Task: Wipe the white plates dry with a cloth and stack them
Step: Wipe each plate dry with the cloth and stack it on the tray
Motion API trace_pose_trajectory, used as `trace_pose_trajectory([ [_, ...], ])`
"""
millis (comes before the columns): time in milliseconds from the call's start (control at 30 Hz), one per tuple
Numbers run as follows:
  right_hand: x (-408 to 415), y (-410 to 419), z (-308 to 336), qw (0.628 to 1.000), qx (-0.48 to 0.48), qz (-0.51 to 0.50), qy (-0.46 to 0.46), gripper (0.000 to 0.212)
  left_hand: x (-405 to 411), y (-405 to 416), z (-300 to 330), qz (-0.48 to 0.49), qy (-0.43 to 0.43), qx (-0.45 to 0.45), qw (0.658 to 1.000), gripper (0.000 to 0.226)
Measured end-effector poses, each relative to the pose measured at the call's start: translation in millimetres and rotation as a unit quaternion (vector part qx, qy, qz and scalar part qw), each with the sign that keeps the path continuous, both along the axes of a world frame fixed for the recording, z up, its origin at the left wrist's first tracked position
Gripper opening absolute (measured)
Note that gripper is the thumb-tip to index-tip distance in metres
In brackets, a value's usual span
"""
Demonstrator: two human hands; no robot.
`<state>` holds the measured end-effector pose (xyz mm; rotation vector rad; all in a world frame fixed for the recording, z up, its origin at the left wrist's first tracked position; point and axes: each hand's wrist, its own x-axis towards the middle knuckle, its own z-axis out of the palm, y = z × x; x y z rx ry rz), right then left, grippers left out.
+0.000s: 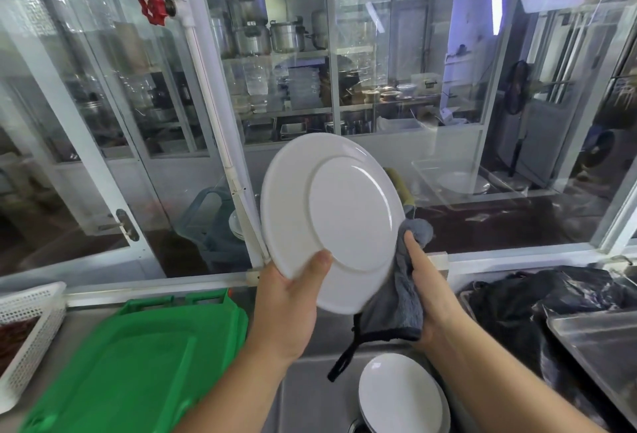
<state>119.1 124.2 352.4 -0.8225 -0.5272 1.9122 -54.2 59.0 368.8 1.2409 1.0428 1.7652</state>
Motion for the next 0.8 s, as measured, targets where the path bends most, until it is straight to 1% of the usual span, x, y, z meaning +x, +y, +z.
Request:
trace_pose_trajectory([
  [33,-1.4,-0.2,-0.3,1.0,0.007,-0.013,0.007,0.061,0.9,0.1,-2.2,-0.005,0.002,0.0,1.0,0.043],
  [100,0.4,2.2,4.3,0.998,0.02,-0.05,-0.012,0.063,1.9,-1.9,-3.5,-0.02,-0.008,-0.016,1.0,0.045],
  [200,11.1,11.0,16.7,0.991,0.041,-0.084,-0.098,0.065,-1.1,-8.3,4.9,-0.068,-0.054,-0.073,0.993,0.05],
  [300,24.5,17.7,27.4,0.982,0.058,-0.076,-0.163,0.088,-19.9,-8.9,27.4,-0.101,-0.15,-0.142,0.973,0.055],
  [333,28.9,19.2,30.2,0.978,0.069,-0.076,-0.184,0.095,-28.6,-8.1,38.1,-0.105,-0.16,-0.157,0.969,0.052],
  [400,37.3,21.5,34.9,0.965,0.095,-0.07,-0.232,0.1,-47.2,-3.2,58.5,-0.109,-0.131,-0.161,0.972,0.045],
  [433,40.8,21.9,37.9,0.959,0.104,-0.062,-0.254,0.096,-56.0,0.5,66.6,-0.111,-0.11,-0.166,0.974,0.044],
  [467,44.3,22.7,41.2,0.955,0.112,-0.055,-0.268,0.087,-63.8,2.9,73.0,-0.116,-0.094,-0.18,0.972,0.044],
  [533,50.6,23.8,48.6,0.946,0.138,-0.036,-0.293,0.057,-74.6,6.5,79.8,-0.141,-0.07,-0.214,0.964,0.043],
  [567,52.9,23.3,53.1,0.939,0.152,-0.027,-0.308,0.047,-78.1,7.8,79.5,-0.157,-0.057,-0.232,0.958,0.044],
  [600,55.0,22.7,57.1,0.932,0.165,-0.022,-0.322,0.044,-79.2,8.2,78.3,-0.167,-0.046,-0.248,0.953,0.044],
  [667,58.0,22.8,65.4,0.924,0.179,-0.013,-0.338,0.044,-78.4,9.1,72.6,-0.17,-0.045,-0.255,0.951,0.039],
  [800,59.4,25.2,80.7,0.923,0.177,-0.011,-0.34,0.043,-69.1,11.2,63.6,-0.137,-0.077,-0.228,0.961,0.041],
])
